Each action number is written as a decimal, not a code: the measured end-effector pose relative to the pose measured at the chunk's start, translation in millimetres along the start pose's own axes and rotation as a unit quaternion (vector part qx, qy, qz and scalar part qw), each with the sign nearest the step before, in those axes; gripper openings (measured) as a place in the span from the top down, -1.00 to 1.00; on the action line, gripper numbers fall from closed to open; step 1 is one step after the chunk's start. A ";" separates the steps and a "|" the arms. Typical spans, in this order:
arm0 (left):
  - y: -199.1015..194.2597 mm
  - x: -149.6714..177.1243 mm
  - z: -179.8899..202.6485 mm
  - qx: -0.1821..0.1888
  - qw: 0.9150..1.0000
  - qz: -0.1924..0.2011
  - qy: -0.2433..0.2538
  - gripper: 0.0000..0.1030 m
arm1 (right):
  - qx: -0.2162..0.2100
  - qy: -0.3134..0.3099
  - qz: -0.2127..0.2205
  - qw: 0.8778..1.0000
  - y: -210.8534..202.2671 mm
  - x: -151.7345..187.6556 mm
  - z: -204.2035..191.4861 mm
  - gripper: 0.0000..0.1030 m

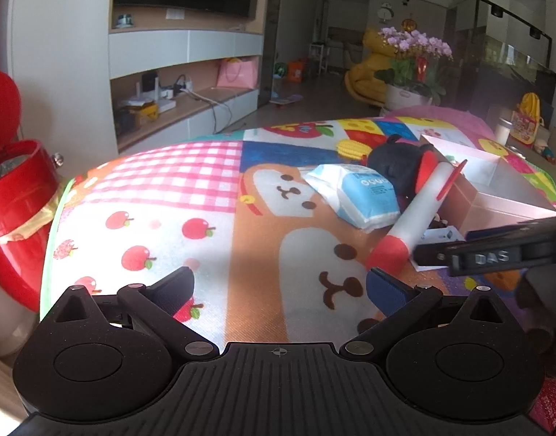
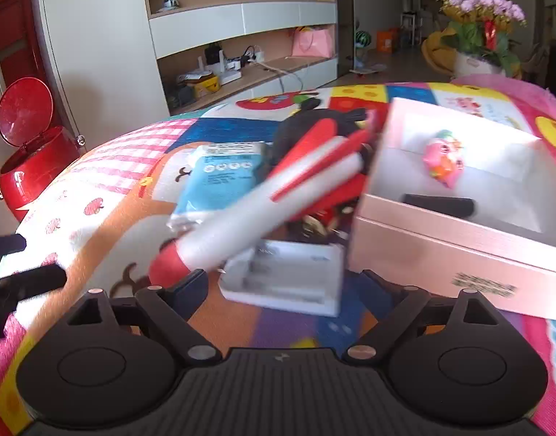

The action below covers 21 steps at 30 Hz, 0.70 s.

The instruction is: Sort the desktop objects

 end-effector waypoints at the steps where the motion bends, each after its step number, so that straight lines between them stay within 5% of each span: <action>1: 0.5 0.3 1.2 0.003 1.000 -0.001 0.001 -1.00 | 0.003 0.000 -0.005 1.000 3.4 -0.6 -1.8 -0.76; 4: 1.2 1.3 10.7 0.013 1.000 -0.003 0.009 -1.00 | 0.022 -0.012 -0.016 1.000 6.2 0.7 -3.1 -0.54; 12: 12.6 2.6 44.8 0.045 0.998 -0.005 0.050 -1.00 | 0.041 -0.036 0.016 0.998 -49.7 38.0 19.1 -0.51; 21: 44.5 -8.4 94.5 0.047 0.989 0.021 0.142 -1.00 | 0.107 0.060 0.044 0.991 -115.2 92.9 85.2 -0.51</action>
Point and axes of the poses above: each gripper's, at about its wrist camera, not at the fingertips, and y roughly the way its jaws point, z to its right, x to its underside, the point moved 1 cm from there along y, roughly the way its jaws point, and after that the axes turned 3 degrees about -z, right-handed, at the moved point
